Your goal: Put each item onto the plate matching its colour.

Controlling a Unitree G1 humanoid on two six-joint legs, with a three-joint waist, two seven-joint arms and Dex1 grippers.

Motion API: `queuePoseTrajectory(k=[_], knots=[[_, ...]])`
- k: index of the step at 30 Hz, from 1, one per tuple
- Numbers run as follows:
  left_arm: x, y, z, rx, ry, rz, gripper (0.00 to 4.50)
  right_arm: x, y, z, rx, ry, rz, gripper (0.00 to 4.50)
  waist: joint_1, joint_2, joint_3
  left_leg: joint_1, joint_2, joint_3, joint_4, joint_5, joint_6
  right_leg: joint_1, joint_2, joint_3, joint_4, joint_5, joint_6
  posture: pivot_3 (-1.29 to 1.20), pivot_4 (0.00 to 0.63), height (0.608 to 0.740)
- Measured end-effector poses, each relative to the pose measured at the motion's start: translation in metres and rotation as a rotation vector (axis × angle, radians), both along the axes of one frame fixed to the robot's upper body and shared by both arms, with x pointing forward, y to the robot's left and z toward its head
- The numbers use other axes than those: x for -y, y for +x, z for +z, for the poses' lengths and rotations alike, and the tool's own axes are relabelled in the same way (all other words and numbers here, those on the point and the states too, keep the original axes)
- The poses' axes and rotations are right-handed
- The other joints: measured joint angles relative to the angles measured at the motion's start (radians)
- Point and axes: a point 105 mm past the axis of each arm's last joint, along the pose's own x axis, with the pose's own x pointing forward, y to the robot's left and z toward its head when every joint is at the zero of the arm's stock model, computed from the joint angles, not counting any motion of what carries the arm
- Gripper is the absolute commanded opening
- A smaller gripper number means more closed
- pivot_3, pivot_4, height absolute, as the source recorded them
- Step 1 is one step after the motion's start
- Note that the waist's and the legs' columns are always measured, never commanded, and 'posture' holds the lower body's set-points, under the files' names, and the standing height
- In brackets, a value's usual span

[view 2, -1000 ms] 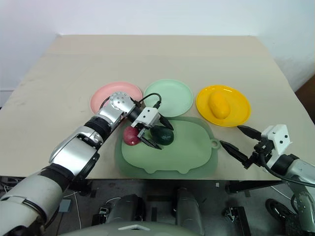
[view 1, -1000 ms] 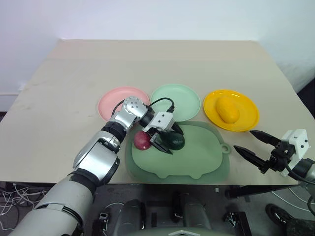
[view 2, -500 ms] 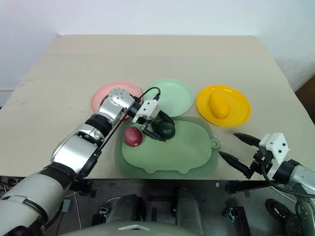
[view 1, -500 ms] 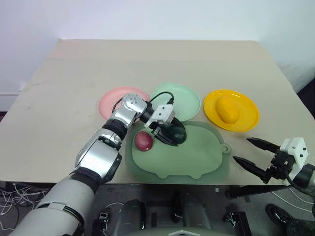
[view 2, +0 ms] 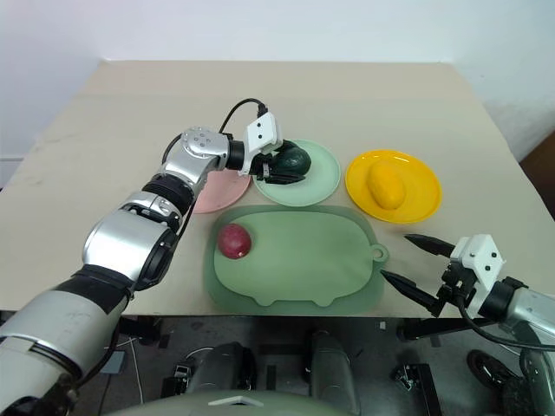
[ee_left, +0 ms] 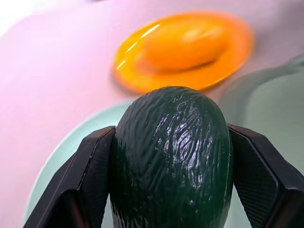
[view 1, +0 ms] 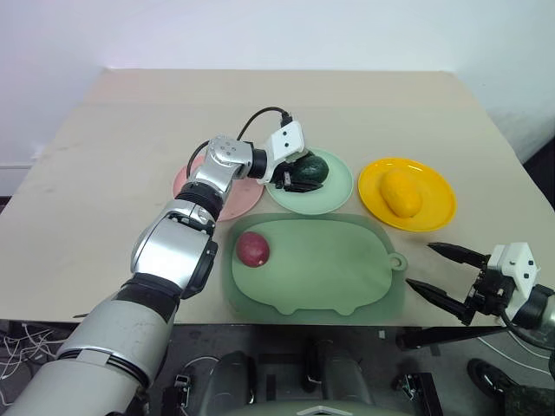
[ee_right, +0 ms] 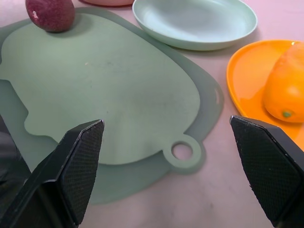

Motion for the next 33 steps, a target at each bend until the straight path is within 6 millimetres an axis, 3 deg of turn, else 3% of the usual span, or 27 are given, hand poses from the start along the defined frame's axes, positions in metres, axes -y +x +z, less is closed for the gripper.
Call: queuePoseTrajectory(k=[2,3,5,14,20,24,28,30,33], knots=[[-0.001,0.005,-0.002,0.019,0.008,0.048,3.18,-0.001,0.000,0.000,0.003,0.002,-0.003,4.50,0.000,0.000,0.000,0.000,0.000,0.000,0.000,0.000,0.000,0.000,0.000,0.000,0.000,0.000,0.000,0.00,0.150,0.737],[0.000,0.006,-0.004,0.021,0.014,0.065,3.88,-0.001,0.001,0.000,0.005,0.002,-0.005,4.50,0.000,0.000,0.000,0.000,0.000,0.000,0.000,0.000,0.000,0.000,0.000,0.000,0.000,0.000,0.000,0.00,0.150,0.737],[0.002,0.008,-0.005,0.028,0.022,0.081,4.39,-0.002,0.001,0.001,0.007,0.001,-0.007,4.50,0.000,0.000,0.000,0.000,0.000,0.000,0.000,0.000,0.000,0.000,0.000,0.000,0.000,0.000,0.000,0.00,0.150,0.737],[0.001,0.011,-0.012,0.034,0.063,0.125,4.45,-0.001,-0.001,-0.001,0.001,-0.008,-0.013,4.50,-0.002,0.000,0.000,0.000,0.000,0.001,0.000,0.000,0.000,0.000,0.000,0.000,0.000,0.000,0.000,0.00,0.150,0.737],[-0.006,0.012,0.015,-0.033,-0.097,0.108,4.45,-0.001,0.000,-0.001,0.001,-0.007,-0.015,4.50,-0.002,0.000,0.000,0.000,0.000,0.002,0.000,0.000,0.000,0.000,0.000,-0.001,0.000,0.000,0.000,0.00,0.150,0.737],[-0.026,0.009,0.054,-0.024,-0.202,0.045,4.45,-0.002,0.000,0.000,0.005,-0.007,-0.014,4.50,-0.004,0.000,0.000,0.000,0.000,0.002,0.000,0.000,0.000,0.000,0.000,0.000,0.001,0.000,0.000,0.00,0.150,0.737],[-0.057,-0.003,0.078,-0.007,-0.241,-0.062,4.45,-0.002,0.000,0.000,0.004,-0.006,-0.011,4.50,-0.004,0.001,0.000,0.001,0.000,0.003,0.000,0.000,0.000,0.000,0.000,-0.001,0.001,0.000,0.000,0.00,0.150,0.737],[-0.077,-0.010,0.076,-0.014,-0.237,-0.084,4.45,-0.002,-0.002,-0.002,-0.007,-0.005,-0.007,4.50,-0.004,0.001,-0.001,0.001,0.000,0.003,0.000,0.000,0.000,0.000,0.000,0.000,0.001,0.000,0.000,0.00,0.150,0.737],[-0.107,-0.021,0.049,-0.050,-0.213,-0.051,4.45,-0.002,-0.004,-0.003,-0.016,-0.006,0.003,4.50,-0.005,0.002,-0.001,0.003,0.000,0.003,0.000,0.000,0.000,0.000,0.000,0.001,0.002,0.000,0.000,0.00,0.150,0.737]])
